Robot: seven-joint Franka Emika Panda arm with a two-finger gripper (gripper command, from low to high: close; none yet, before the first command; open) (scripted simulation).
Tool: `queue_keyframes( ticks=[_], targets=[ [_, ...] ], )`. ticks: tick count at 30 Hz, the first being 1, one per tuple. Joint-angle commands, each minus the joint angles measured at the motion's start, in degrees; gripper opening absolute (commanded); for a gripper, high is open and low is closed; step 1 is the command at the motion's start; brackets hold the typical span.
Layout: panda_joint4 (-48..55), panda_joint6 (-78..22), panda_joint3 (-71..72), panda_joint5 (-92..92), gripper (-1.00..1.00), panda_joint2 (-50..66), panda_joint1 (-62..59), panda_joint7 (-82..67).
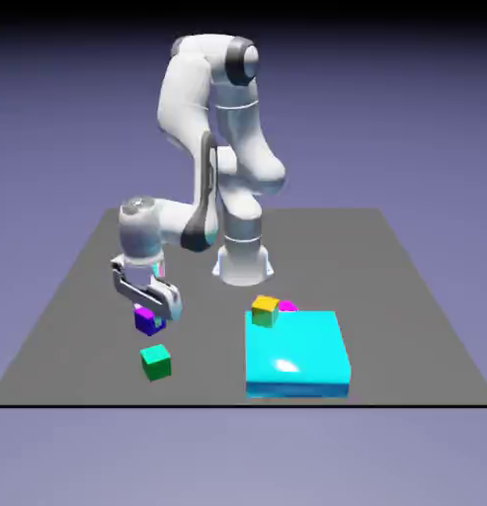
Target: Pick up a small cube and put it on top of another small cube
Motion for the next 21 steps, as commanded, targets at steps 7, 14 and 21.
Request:
queue_keyframes(
  ticks=[7, 14, 21],
  targets=[
    [5.73, -5.98, -10.62, 3.72, -1.00, -0.34, 14.56, 2.61],
    [6.92, 3.04, -9.81, 7.16, -1.00, 9.95, 14.78, 0.83],
    [6.45, -6.73, -11.97, 4.19, 1.00, -0.38, 16.41, 2.94]
  ],
)
